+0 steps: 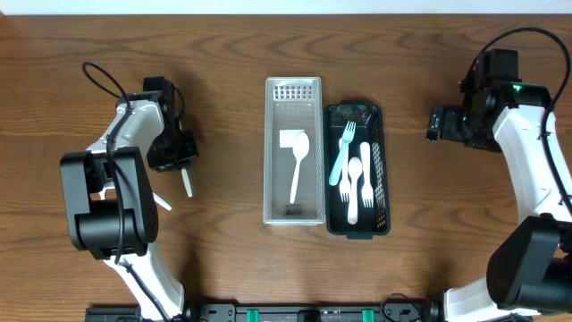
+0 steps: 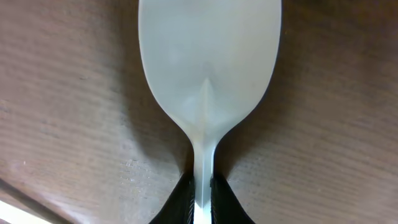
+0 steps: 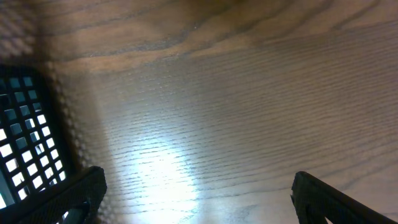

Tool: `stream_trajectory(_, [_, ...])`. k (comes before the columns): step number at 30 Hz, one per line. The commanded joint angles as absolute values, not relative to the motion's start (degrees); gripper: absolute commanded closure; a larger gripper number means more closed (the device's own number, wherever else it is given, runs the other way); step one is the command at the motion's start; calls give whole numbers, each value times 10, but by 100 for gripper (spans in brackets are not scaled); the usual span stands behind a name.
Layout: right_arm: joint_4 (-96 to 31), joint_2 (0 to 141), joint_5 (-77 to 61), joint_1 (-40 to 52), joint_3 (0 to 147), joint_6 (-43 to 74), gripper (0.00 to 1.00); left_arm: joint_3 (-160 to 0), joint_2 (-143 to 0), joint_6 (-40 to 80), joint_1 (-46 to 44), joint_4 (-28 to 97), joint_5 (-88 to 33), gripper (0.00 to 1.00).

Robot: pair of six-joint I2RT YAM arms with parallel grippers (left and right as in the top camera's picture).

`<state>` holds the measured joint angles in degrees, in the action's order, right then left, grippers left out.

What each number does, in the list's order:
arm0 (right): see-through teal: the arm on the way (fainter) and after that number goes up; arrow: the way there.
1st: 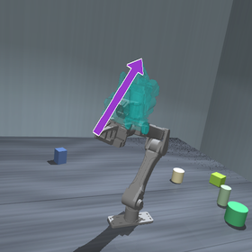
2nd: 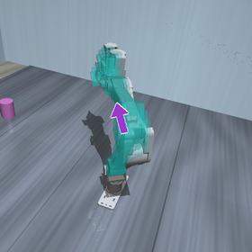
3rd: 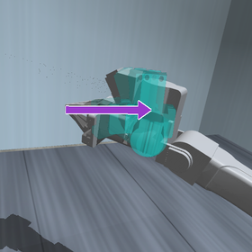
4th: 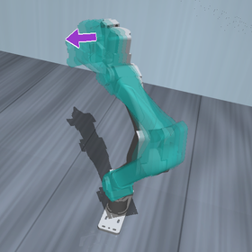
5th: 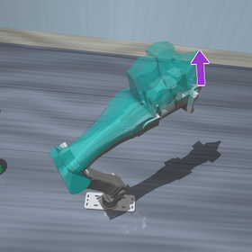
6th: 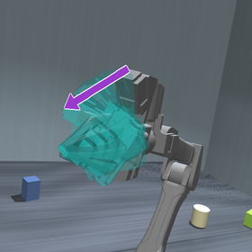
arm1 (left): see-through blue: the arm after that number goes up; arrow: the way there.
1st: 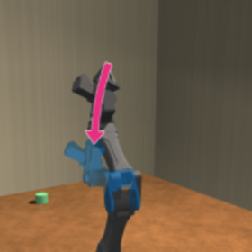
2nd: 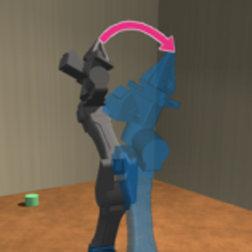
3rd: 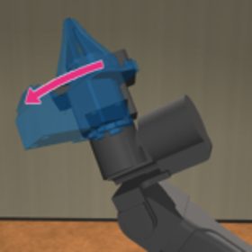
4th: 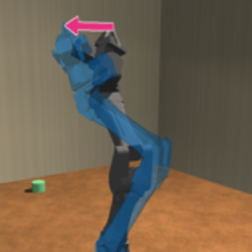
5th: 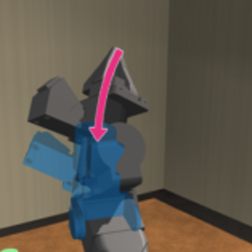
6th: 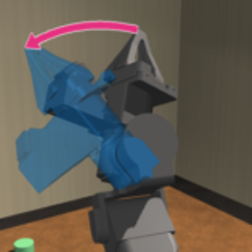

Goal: Pack container
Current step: 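Move the left gripper back to the next white spoon and grasp it, then carry the spoon into the white basket and release it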

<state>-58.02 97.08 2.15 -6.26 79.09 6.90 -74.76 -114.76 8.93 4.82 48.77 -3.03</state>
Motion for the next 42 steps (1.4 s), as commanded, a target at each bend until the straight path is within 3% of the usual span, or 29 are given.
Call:
stream_trajectory(1, [-581, 968, 21, -68, 790, 61, 2, -771, -1110, 72, 29, 513, -26, 94])
stream_trajectory(7, [-581, 968, 21, -68, 790, 61, 2, -849, -997, 71, -61, 587, -26, 95])
stream_trajectory(12, [-580, 968, 21, -68, 790, 61, 1, -900, -931, 77, -188, 601, -26, 94])
stream_trajectory(20, [-580, 968, 22, -75, 790, 61, 1, -900, -968, 122, -347, 544, -26, 94])
stream_trajectory(33, [-586, 968, 21, -85, 790, 61, 1, -900, -1136, 130, -357, 510, -26, 94])
stream_trajectory(34, [-585, 968, 21, -86, 790, 61, 1, -900, -1138, 130, -357, 510, -26, 92])
stream_trajectory(37, [-585, 968, 21, -87, 790, 61, 1, -900, -1134, 127, -354, 510, -22, 67])
stream_trajectory(42, [-586, 968, 21, -87, 790, 61, 1, -900, -1097, 125, -331, 522, -20, 55])
